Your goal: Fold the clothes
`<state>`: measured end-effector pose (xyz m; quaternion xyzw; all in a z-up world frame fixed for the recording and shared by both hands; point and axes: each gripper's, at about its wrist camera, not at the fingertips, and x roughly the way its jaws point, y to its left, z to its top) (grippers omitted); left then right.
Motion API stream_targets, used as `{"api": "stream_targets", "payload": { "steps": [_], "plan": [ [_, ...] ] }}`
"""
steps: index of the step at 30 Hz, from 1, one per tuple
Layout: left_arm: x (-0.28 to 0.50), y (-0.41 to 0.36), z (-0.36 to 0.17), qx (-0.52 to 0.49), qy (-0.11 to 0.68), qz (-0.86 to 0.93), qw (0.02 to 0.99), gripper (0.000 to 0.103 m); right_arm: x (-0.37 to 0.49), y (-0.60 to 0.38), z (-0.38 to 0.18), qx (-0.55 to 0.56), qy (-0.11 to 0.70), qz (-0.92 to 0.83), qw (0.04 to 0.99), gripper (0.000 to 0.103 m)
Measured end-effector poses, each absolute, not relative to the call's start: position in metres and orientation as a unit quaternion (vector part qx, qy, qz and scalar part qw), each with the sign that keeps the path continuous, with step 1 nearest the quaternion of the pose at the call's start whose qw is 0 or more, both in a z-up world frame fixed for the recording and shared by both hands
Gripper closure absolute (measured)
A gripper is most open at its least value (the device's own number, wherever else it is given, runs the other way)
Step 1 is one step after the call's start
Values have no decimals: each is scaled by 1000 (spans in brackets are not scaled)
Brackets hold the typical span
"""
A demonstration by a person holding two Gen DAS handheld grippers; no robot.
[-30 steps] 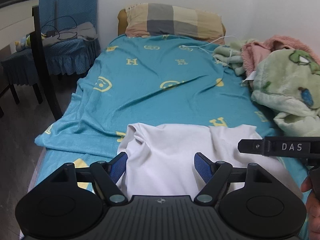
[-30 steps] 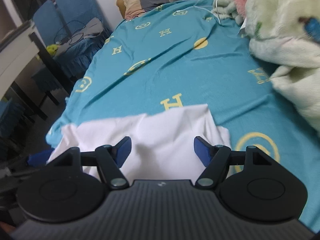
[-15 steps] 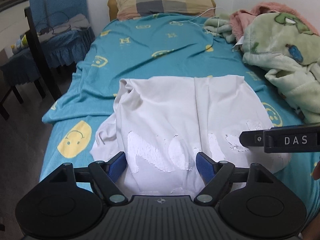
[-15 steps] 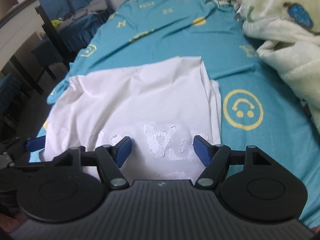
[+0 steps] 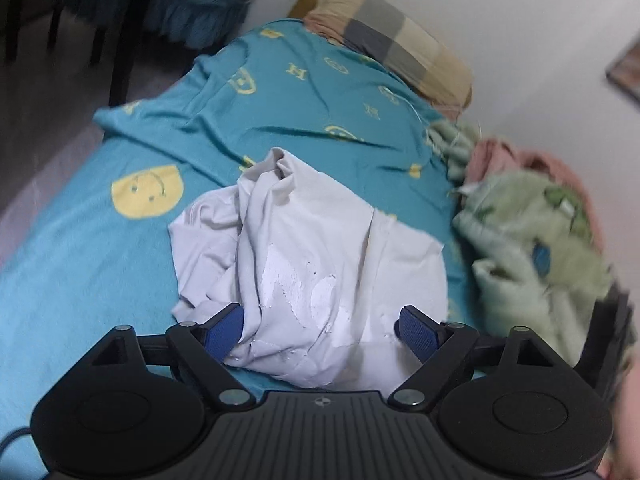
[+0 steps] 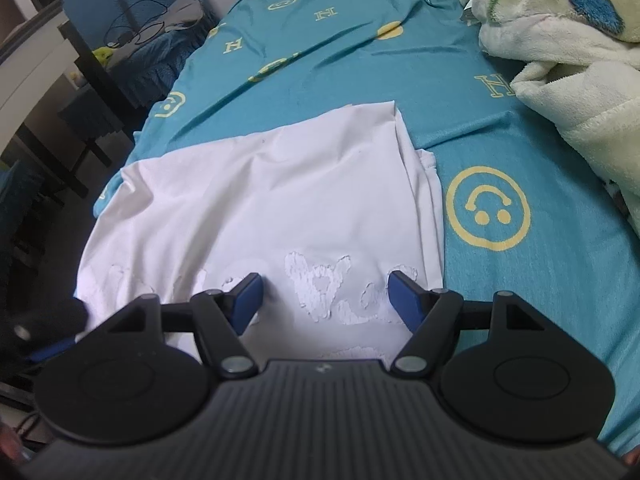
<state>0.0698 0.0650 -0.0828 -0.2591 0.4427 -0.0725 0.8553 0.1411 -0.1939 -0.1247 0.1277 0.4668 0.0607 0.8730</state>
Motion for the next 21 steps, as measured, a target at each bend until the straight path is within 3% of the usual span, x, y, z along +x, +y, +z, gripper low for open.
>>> {"api": "stream_targets", "payload": {
  "steps": [5,13,21],
  "plan": [
    [68,84,-92,-347,451,-66,820,15,141,-199,-124,141,466,59,871,32],
    [55,77,-92,-328,467,-49,820,14,145,-203,-123,159,465,49,870,32],
    [81,91,-144,-441,466,-19,767,18,147,-210,-121,190,460,40,866,32]
  ]
}}
